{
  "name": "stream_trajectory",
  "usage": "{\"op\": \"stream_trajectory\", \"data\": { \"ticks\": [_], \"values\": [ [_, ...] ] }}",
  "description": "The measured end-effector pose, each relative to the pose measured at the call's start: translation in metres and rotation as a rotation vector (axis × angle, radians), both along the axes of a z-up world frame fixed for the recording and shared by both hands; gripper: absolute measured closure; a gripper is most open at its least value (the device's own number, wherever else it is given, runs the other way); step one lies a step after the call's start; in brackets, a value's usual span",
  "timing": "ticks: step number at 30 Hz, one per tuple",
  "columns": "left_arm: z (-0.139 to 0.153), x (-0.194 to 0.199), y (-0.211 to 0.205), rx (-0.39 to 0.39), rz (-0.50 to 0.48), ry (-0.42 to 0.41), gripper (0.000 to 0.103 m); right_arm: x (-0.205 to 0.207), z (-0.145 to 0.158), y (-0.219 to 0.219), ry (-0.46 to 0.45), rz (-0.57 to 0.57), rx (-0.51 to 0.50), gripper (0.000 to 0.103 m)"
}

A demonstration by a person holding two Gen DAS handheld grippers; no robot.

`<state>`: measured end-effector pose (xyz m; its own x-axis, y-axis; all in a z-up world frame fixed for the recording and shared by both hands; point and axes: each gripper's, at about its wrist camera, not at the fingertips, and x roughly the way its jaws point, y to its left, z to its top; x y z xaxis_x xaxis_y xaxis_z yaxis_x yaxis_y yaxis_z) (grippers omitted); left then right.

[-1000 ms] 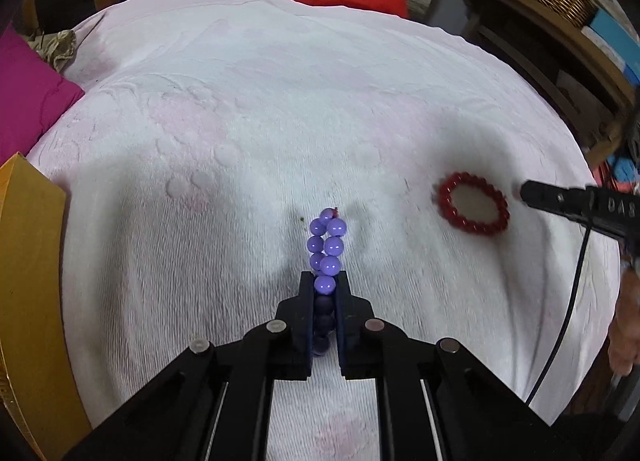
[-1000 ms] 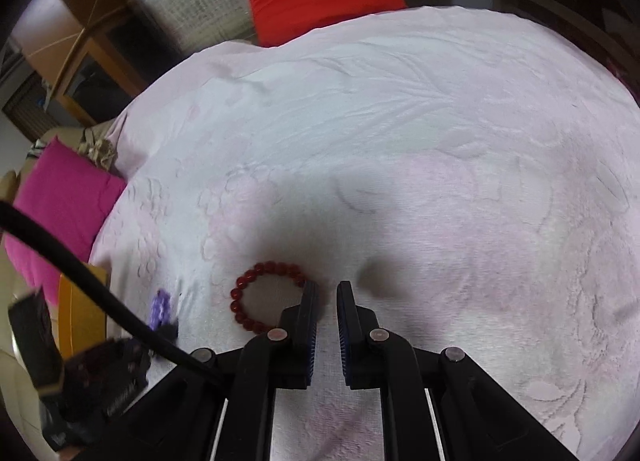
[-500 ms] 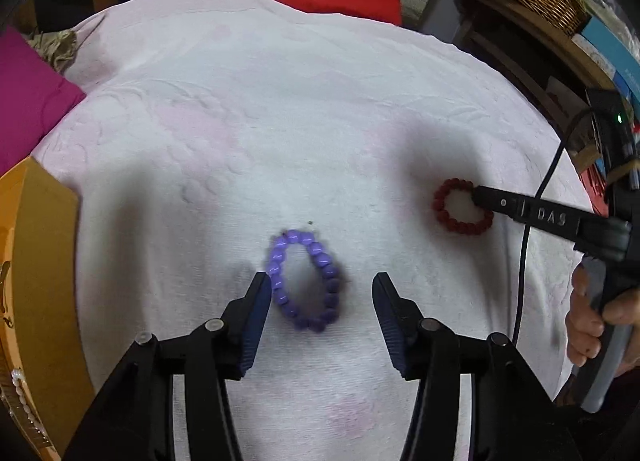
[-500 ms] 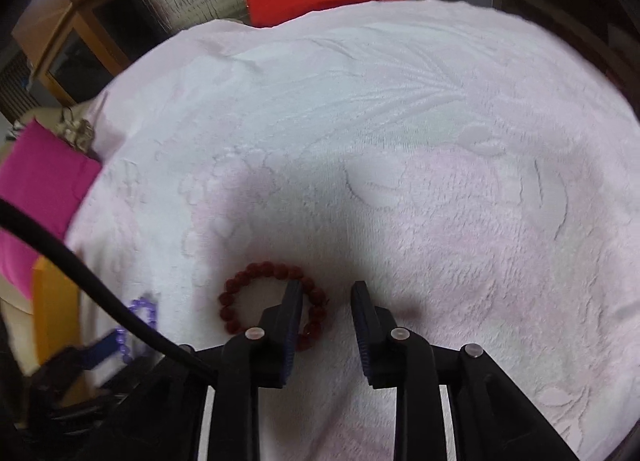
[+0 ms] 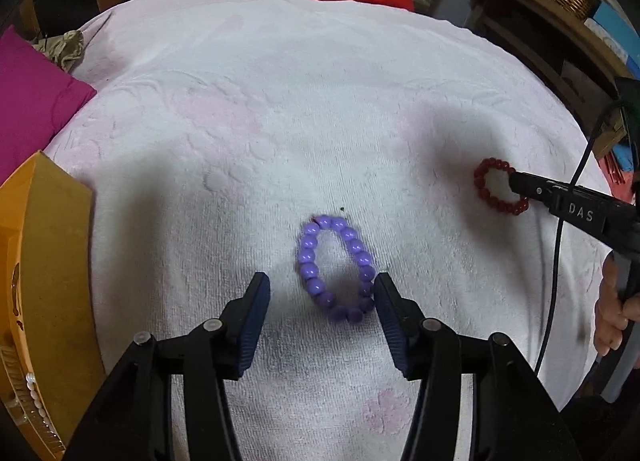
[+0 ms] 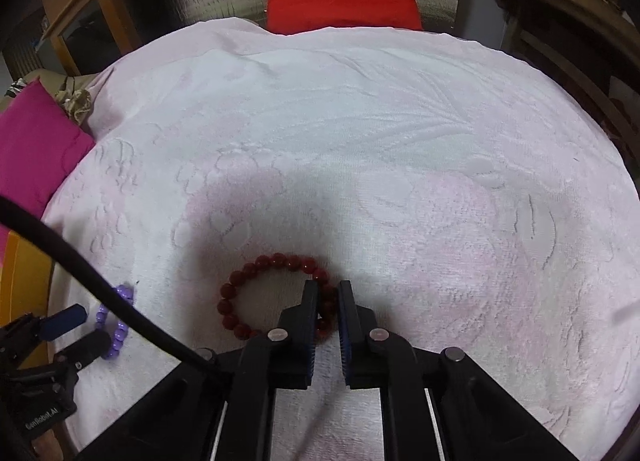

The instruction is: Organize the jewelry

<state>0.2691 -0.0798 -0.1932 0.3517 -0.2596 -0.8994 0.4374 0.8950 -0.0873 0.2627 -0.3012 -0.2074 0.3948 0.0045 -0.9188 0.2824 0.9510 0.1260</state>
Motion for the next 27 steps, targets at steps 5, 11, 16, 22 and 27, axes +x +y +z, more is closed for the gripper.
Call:
{"op": "stream_trajectory", "data": {
  "ticks": [5,11,16,22,27],
  "values": [
    [0.001,-0.001,0.000,-0.001,0.004,-0.006,0.048,0.000,-0.002,-0.006,0.012,-0.021,0.056,0.092],
    [0.005,0.003,0.005,-0.032,0.021,0.009,0.048,-0.005,-0.001,-0.029,0.016,-0.068,0.215,0.092],
    [0.008,0.008,0.017,-0.043,0.051,0.006,0.048,-0.011,0.004,-0.040,-0.009,-0.103,0.229,0.092],
    [0.010,0.011,0.030,-0.056,0.083,-0.015,0.048,-0.002,-0.002,-0.031,0.011,-0.078,0.215,0.091],
    [0.001,0.015,0.028,-0.033,0.083,-0.002,0.049,0.003,-0.005,-0.017,0.009,-0.043,0.128,0.085]
  ]
}}
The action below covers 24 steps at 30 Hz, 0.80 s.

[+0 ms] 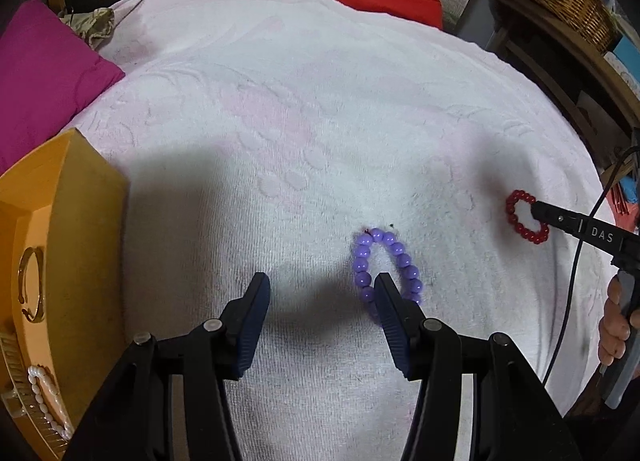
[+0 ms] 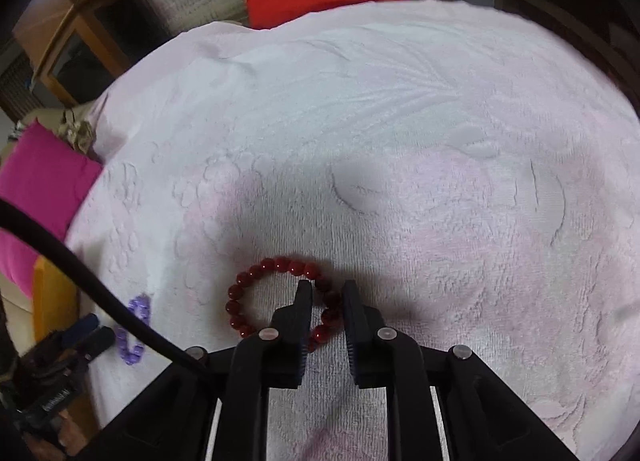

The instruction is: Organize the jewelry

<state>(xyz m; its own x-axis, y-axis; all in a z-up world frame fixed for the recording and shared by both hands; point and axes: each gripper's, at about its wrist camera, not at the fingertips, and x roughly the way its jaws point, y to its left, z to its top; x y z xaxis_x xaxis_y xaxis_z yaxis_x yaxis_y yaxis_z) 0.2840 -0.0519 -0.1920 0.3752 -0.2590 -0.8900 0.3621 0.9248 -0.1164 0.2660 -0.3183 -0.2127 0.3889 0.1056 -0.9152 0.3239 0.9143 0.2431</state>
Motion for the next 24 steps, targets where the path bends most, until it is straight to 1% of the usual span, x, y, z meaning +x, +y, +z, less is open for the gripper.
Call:
{"op": "stream_trajectory", "data": {
  "ticks": [4,8,11,14,16,18,20,21,22,23,24],
  "values": [
    [-0.002,-0.002,-0.010,0.011,-0.034,-0.013,0.054,-0.002,-0.001,0.005,-0.015,0.011,-0.040,0.085],
    [-0.004,-0.006,-0.026,0.046,-0.065,-0.029,0.054,-0.003,-0.001,0.014,-0.021,0.040,-0.116,0.088],
    [-0.005,-0.006,-0.032,0.050,-0.068,-0.036,0.054,-0.007,0.002,0.022,-0.025,0.063,-0.166,0.088],
    [-0.008,-0.005,-0.038,0.062,-0.069,-0.043,0.053,-0.010,0.003,0.024,-0.032,0.072,-0.182,0.088],
    [-0.008,-0.004,-0.046,0.070,-0.073,-0.048,0.050,-0.011,0.003,0.023,-0.034,0.076,-0.187,0.088],
    [-0.009,-0.004,-0.048,0.078,-0.076,-0.052,0.050,-0.012,0.003,0.025,-0.038,0.080,-0.195,0.088],
    [-0.010,-0.003,-0.049,0.076,-0.073,-0.054,0.050,-0.014,0.004,0.027,-0.043,0.085,-0.207,0.091],
    [-0.010,-0.002,-0.050,0.079,-0.068,-0.063,0.056,-0.014,0.005,0.028,-0.046,0.088,-0.214,0.091],
    [-0.010,-0.001,-0.048,0.085,-0.062,-0.073,0.070,-0.015,0.005,0.030,-0.052,0.092,-0.226,0.092],
    [-0.009,0.001,-0.047,0.074,-0.058,-0.077,0.079,-0.011,0.004,0.035,-0.057,0.093,-0.232,0.092],
    [-0.009,0.003,-0.045,0.052,-0.056,-0.070,0.092,-0.012,0.006,0.035,-0.063,0.094,-0.231,0.092]
  ]
}}
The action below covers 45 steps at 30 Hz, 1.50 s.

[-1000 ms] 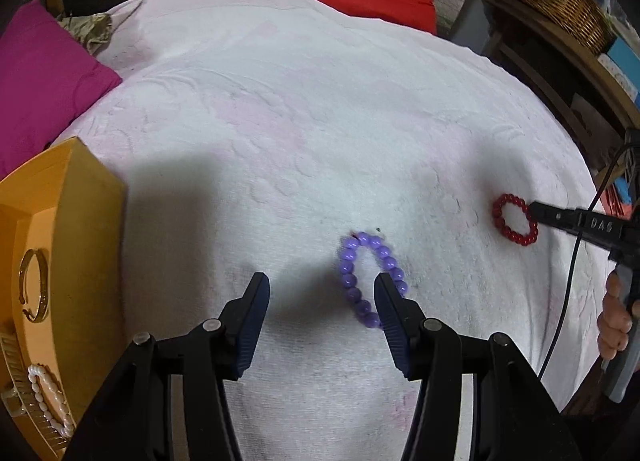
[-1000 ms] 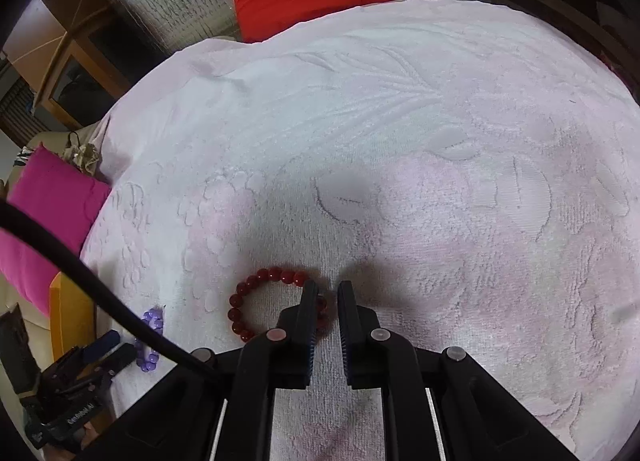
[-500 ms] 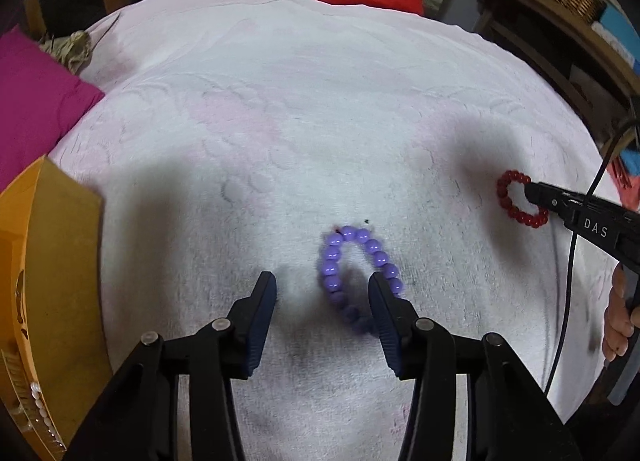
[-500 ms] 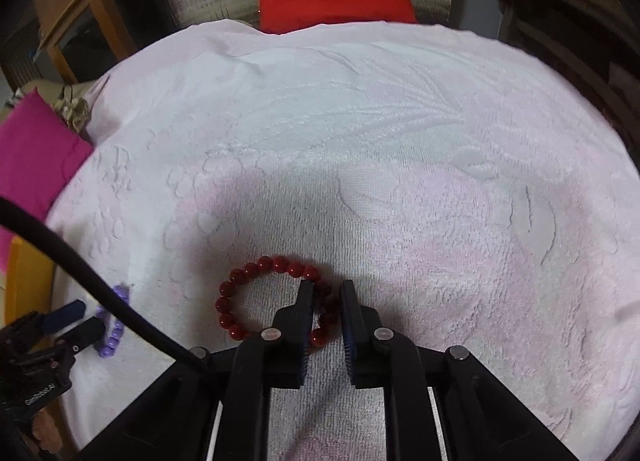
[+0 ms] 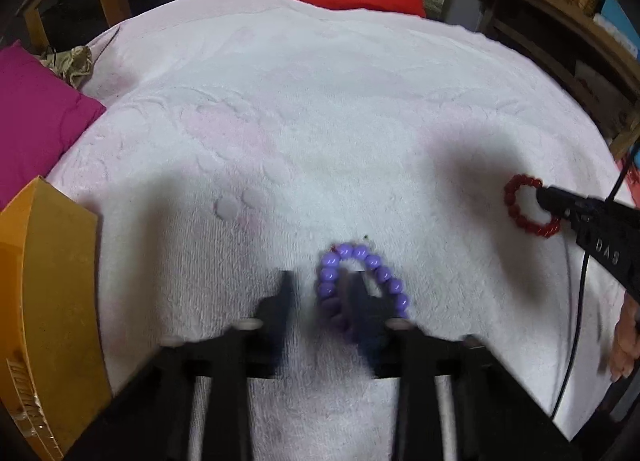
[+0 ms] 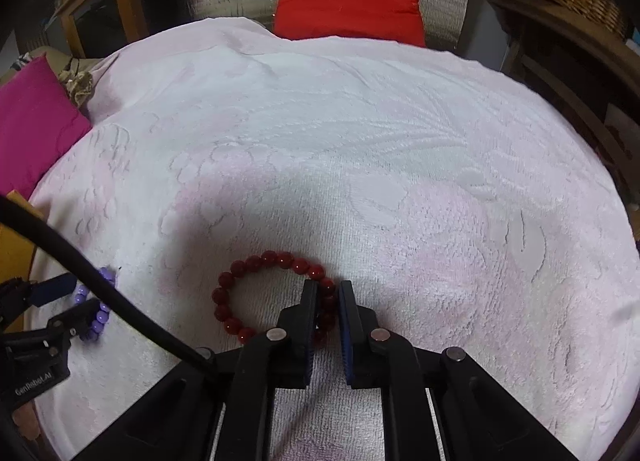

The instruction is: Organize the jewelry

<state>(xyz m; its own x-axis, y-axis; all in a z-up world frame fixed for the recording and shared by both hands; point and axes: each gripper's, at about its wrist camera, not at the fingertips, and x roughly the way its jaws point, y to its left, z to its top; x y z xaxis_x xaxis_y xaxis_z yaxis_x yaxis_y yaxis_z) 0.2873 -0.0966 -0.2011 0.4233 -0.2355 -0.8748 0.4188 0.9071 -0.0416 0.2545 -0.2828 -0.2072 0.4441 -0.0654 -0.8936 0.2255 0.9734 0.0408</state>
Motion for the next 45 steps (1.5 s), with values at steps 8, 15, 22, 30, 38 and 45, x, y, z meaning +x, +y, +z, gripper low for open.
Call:
{"op": "stream_trajectory", "data": {
  "ticks": [8,15,22,30,38,45],
  "values": [
    [0.014,0.001,0.001,-0.074,0.006,-0.030,0.094,-0.008,0.028,-0.003,-0.116,0.012,0.078,0.093],
    [0.048,-0.011,0.019,-0.159,0.029,-0.106,0.094,-0.017,0.046,-0.011,-0.192,-0.006,0.164,0.093],
    [0.068,-0.024,0.030,-0.173,0.056,-0.166,0.094,-0.019,0.061,-0.008,-0.249,0.003,0.210,0.093],
    [0.083,-0.035,0.034,-0.136,0.092,-0.249,0.094,-0.020,0.072,0.008,-0.300,0.047,0.223,0.093],
    [0.098,-0.044,0.043,-0.121,0.115,-0.312,0.094,-0.020,0.080,0.025,-0.345,0.080,0.238,0.093],
    [0.108,-0.051,0.053,-0.119,0.137,-0.346,0.094,-0.017,0.083,0.041,-0.360,0.110,0.245,0.093]
  ]
}}
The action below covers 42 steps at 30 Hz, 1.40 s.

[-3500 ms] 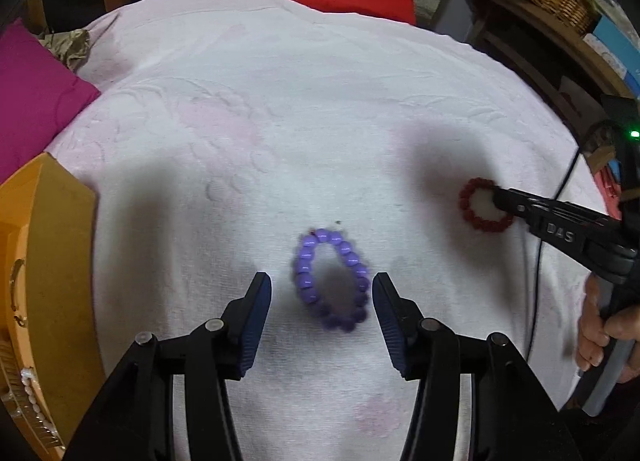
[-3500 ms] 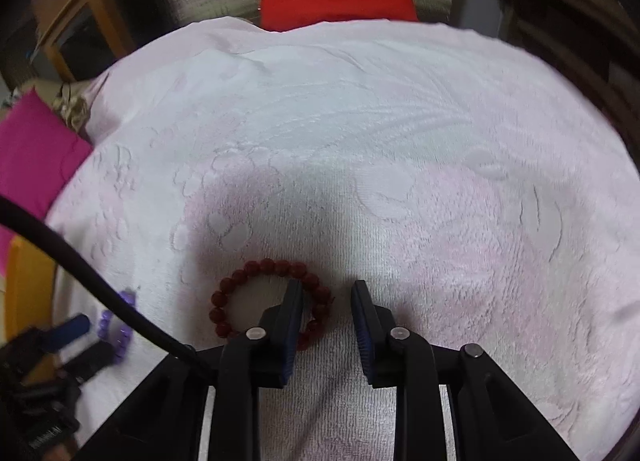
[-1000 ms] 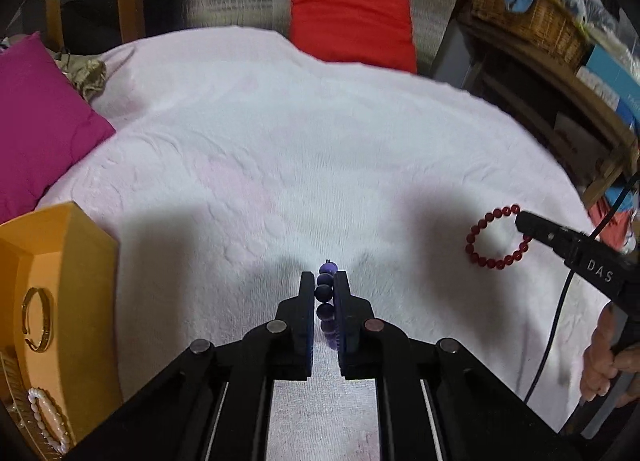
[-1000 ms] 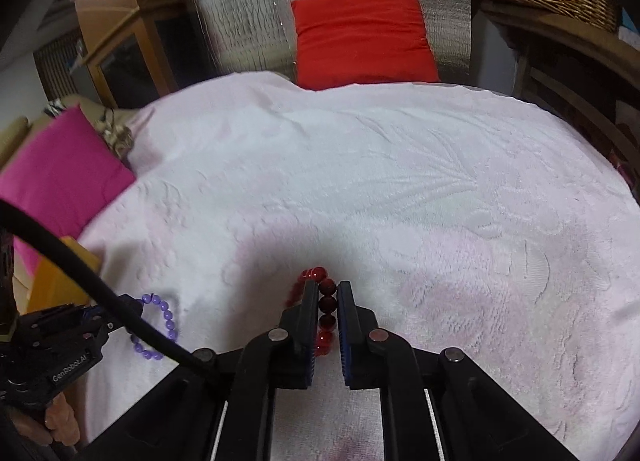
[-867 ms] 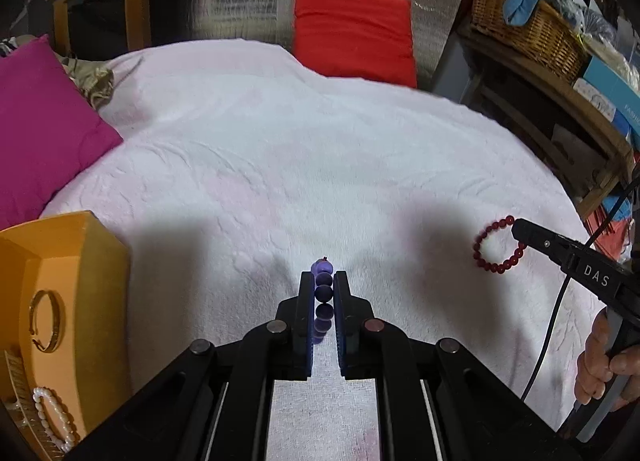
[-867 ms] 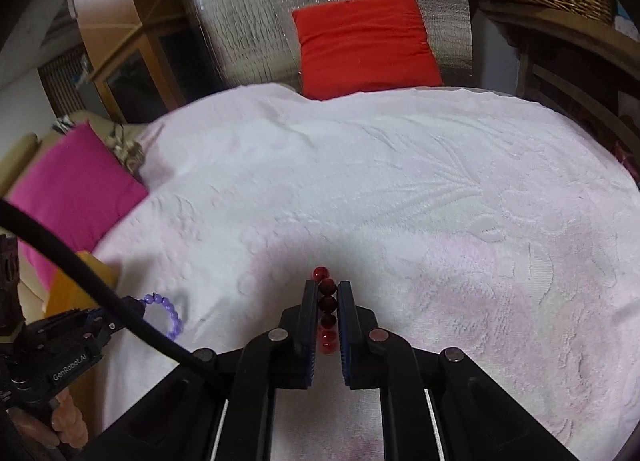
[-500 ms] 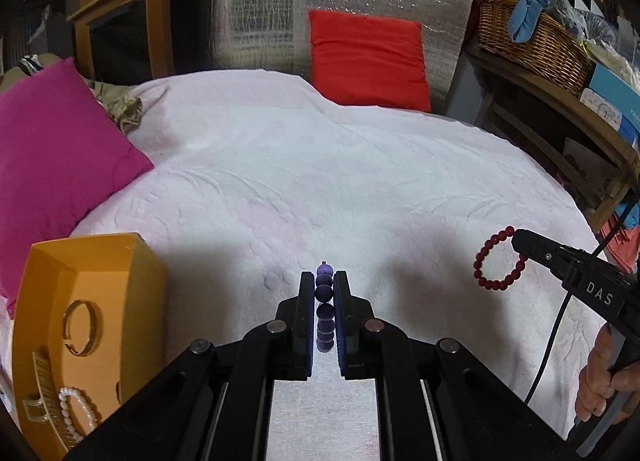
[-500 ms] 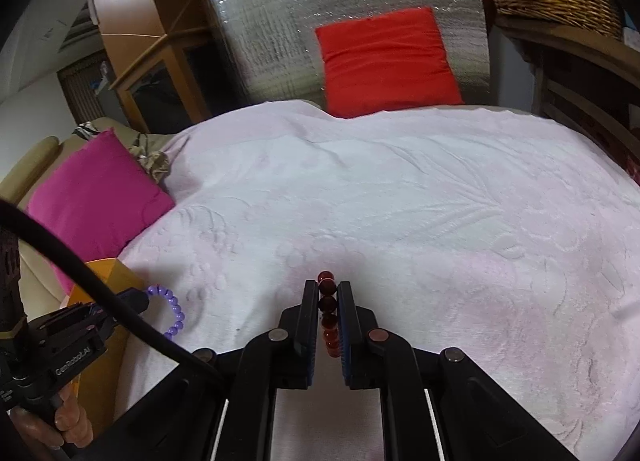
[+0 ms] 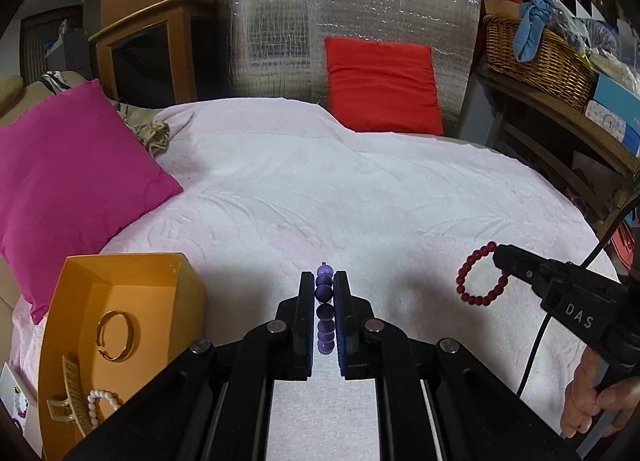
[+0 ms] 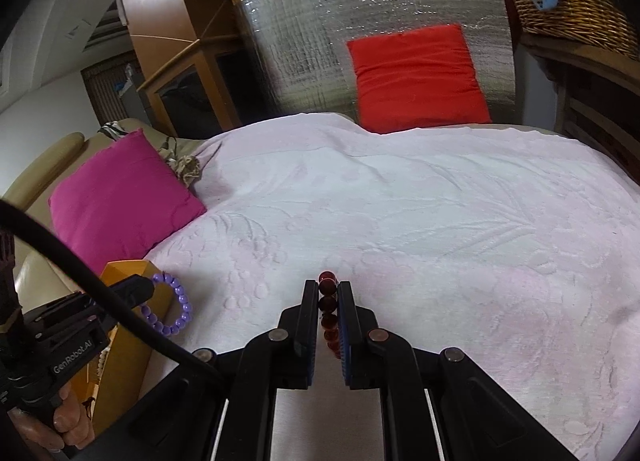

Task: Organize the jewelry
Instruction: 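Carry the purple and red bracelets over the orange box with both tools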

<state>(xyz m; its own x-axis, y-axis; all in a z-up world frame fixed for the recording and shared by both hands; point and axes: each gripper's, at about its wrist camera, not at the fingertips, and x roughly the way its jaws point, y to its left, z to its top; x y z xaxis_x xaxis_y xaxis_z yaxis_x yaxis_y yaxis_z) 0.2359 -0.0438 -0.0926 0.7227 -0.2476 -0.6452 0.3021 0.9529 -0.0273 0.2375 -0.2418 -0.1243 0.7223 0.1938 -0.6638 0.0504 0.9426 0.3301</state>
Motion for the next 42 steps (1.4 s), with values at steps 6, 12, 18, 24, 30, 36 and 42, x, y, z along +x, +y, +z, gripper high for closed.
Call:
{"op": "stream_trajectory", "data": {
  "ticks": [6,12,18,24,30,36,42],
  "values": [
    [0.006,-0.005,0.008,-0.007,0.020,-0.016,0.094,0.001,0.002,0.012,-0.015,0.025,0.009,0.093],
    [0.013,-0.011,0.018,-0.003,0.044,-0.042,0.094,0.002,0.006,0.030,-0.038,0.066,0.015,0.093],
    [0.019,-0.016,0.028,-0.007,0.071,-0.063,0.094,0.000,0.010,0.049,-0.072,0.111,0.025,0.093],
    [0.030,-0.025,0.042,-0.012,0.105,-0.103,0.094,-0.004,0.016,0.066,-0.107,0.146,0.041,0.093],
    [0.041,-0.034,0.055,-0.010,0.147,-0.148,0.094,-0.011,0.027,0.086,-0.152,0.199,0.064,0.093],
    [0.050,-0.044,0.071,0.007,0.213,-0.184,0.094,-0.015,0.035,0.107,-0.185,0.258,0.083,0.093],
    [0.053,-0.067,0.099,0.063,0.307,-0.199,0.094,-0.018,0.042,0.126,-0.209,0.311,0.108,0.093]
  ]
}}
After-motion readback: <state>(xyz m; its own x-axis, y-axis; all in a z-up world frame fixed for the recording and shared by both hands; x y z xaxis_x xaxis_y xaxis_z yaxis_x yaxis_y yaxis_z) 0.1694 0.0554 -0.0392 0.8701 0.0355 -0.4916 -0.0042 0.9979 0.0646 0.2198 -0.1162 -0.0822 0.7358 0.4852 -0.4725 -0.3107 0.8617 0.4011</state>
